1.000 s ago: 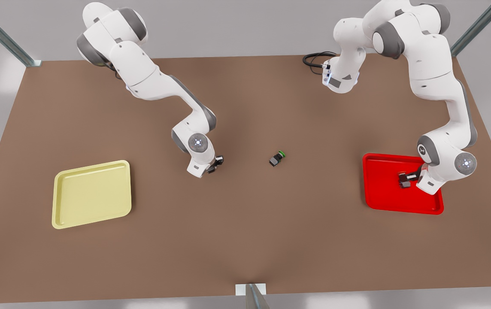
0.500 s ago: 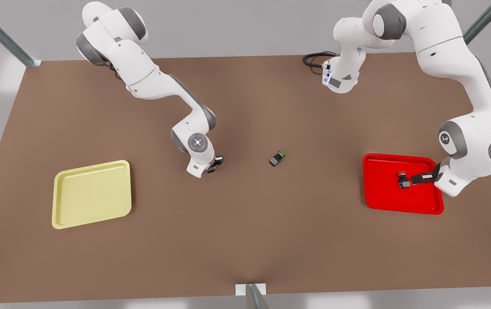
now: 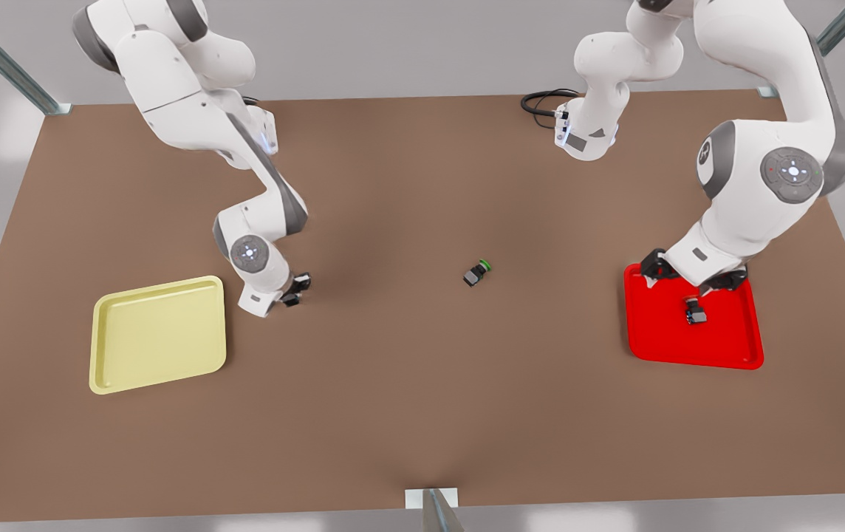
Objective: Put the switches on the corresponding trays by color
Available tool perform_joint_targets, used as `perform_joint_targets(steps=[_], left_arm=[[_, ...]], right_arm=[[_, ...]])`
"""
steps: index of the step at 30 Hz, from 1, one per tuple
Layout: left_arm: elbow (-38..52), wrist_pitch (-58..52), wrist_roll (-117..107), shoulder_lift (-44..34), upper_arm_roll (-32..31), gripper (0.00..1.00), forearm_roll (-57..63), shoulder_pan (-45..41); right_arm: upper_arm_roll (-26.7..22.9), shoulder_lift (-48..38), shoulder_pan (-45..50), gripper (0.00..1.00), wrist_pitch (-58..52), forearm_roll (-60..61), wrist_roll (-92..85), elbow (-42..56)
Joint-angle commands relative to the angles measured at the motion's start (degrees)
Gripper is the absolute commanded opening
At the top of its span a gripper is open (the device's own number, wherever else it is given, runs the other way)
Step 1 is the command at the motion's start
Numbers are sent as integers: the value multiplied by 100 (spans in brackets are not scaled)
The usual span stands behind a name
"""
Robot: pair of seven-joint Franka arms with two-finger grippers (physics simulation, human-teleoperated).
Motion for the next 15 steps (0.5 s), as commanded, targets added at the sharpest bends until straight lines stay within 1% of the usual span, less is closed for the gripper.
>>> perform_joint_targets(steps=[1,2,4,6,8,9,12,14,15], left_arm=[[13,-5,-3,8,-5,100,455,2],[75,-5,-3,52,-5,100,455,-51],[75,-5,-3,61,-5,100,455,-60],[75,-5,-73,96,-5,100,455,-68],[75,-5,-82,104,-22,100,455,-68],[75,-14,-82,113,-22,100,455,-68],[75,-5,-205,157,-31,100,455,-77],[75,-5,-205,157,-31,100,455,-86],[66,-5,-214,166,-31,100,455,-103]], right_arm=[[-10,-33,-81,53,-31,-5,-79,-9],[-10,-112,-327,53,-31,-5,-316,-89],[-335,-208,-564,53,-23,-5,-738,-229],[-352,-200,-1197,53,-14,-5,-1248,-256],[-932,-164,-1329,53,21,-5,-1995,-282],[-1029,-121,-1452,53,57,-5,-2267,-264],[-1047,231,-2023,54,144,-14,-3041,17],[-1047,416,-2182,54,259,-207,-3103,131],[-1047,433,-2191,58,259,-207,-3103,157]])
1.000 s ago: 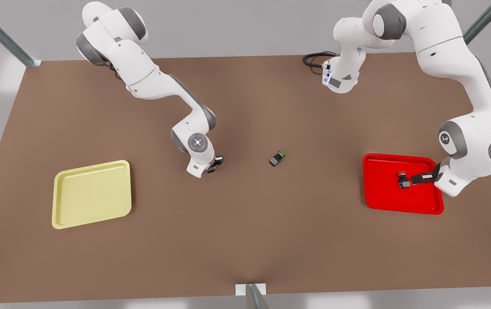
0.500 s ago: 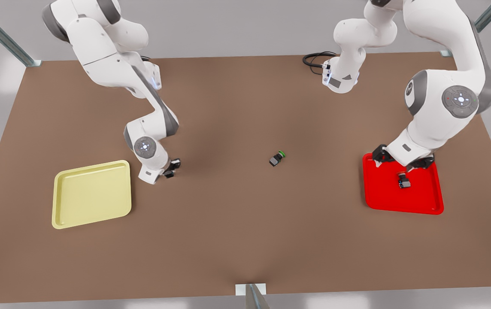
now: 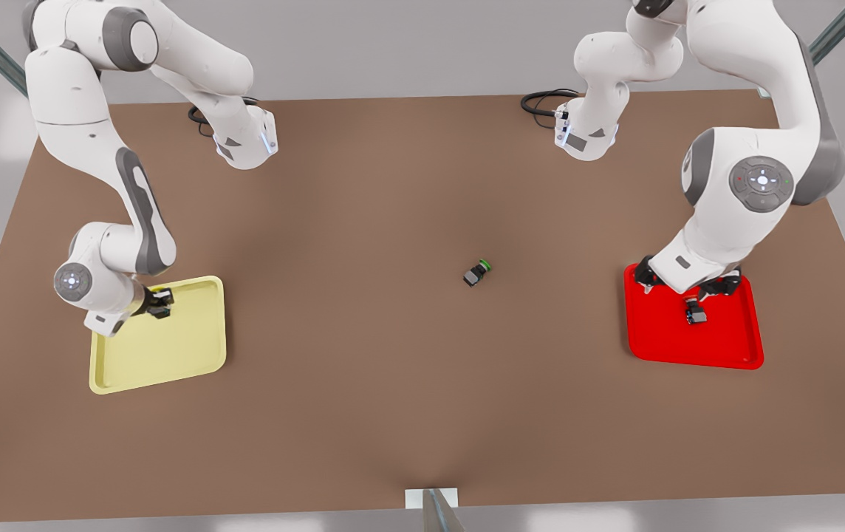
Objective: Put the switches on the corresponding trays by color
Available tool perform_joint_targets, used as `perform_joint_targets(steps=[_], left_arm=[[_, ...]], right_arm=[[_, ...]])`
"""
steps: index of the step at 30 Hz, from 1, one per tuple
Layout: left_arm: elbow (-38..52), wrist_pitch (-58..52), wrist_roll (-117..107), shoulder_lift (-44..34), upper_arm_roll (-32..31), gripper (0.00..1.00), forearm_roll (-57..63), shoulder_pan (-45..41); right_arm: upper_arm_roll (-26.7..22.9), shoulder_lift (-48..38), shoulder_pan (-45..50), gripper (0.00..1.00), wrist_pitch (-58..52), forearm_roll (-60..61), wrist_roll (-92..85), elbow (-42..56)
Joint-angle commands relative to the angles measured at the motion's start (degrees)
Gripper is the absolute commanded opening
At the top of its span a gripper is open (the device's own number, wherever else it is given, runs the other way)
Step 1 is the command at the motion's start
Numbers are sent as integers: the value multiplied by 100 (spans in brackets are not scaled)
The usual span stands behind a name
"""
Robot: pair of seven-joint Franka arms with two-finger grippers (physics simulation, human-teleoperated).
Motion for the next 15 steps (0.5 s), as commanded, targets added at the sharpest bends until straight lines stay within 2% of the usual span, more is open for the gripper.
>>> perform_joint_targets(steps=[1,4,5,9,11,12,15], left_arm=[[-4,0,-48,0,-3,100,8,3],[-31,0,-374,8,-3,100,8,-120],[-31,0,-374,8,-3,100,8,-120],[-22,-114,-374,-9,-3,100,8,-120],[-22,-123,-374,-35,-3,100,8,-120],[-22,-123,-374,-27,-3,100,8,-120],[-22,-123,-374,-27,-3,100,8,-129]], right_arm=[[0,-3,-6,58,0,0,0,0],[0,-3,-6,87,26,0,0,-9],[0,-3,-6,91,35,0,-9,-9],[26,-495,20,94,-131,-9,0,53],[202,-820,91,94,-1274,9,35,668],[387,-1058,91,100,-1511,61,70,852],[448,-1330,433,100,-3224,431,764,2170]])
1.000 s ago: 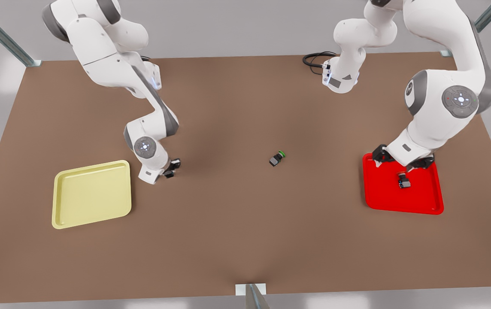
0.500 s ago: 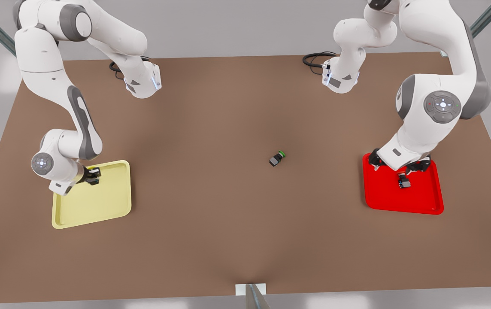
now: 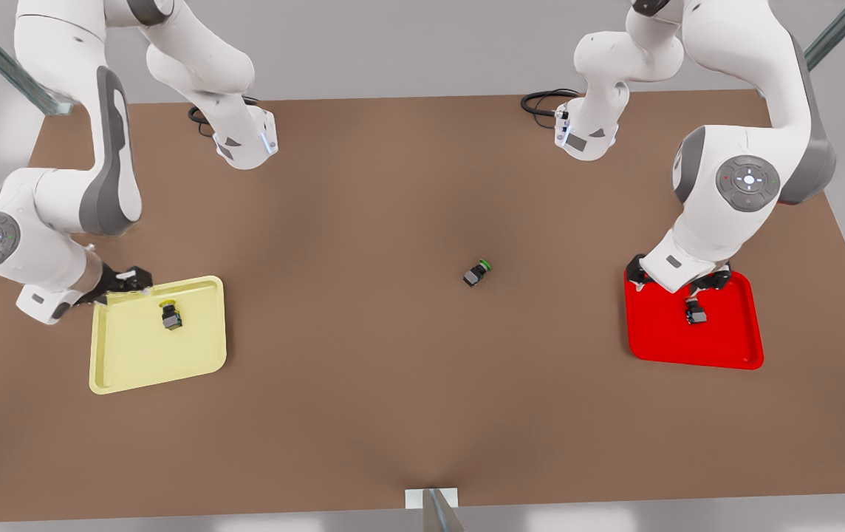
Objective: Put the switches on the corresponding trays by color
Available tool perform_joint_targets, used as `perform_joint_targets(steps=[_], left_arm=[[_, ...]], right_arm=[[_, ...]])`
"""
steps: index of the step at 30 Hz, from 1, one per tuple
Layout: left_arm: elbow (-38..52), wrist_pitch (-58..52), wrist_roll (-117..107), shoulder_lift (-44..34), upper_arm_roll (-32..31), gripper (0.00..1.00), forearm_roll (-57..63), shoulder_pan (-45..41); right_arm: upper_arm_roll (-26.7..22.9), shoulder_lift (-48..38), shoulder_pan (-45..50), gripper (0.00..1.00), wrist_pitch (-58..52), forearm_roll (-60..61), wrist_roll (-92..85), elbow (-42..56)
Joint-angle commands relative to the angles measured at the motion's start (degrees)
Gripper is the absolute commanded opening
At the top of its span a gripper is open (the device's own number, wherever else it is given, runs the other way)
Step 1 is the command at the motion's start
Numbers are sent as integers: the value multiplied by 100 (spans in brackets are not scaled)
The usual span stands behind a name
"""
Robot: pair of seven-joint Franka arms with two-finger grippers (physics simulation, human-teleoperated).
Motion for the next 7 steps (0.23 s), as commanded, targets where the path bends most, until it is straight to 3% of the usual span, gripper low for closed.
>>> perform_joint_targets(steps=[1,4,7], left_arm=[[9,0,0,0,0,100,1,0],[18,0,0,0,0,100,1,0],[18,0,0,8,0,100,1,0]], right_arm=[[61,-1,-49,100,-253,1,233,194],[78,-53,-57,100,-1097,36,541,932],[105,-62,-57,100,-1212,-69,1262,941]])
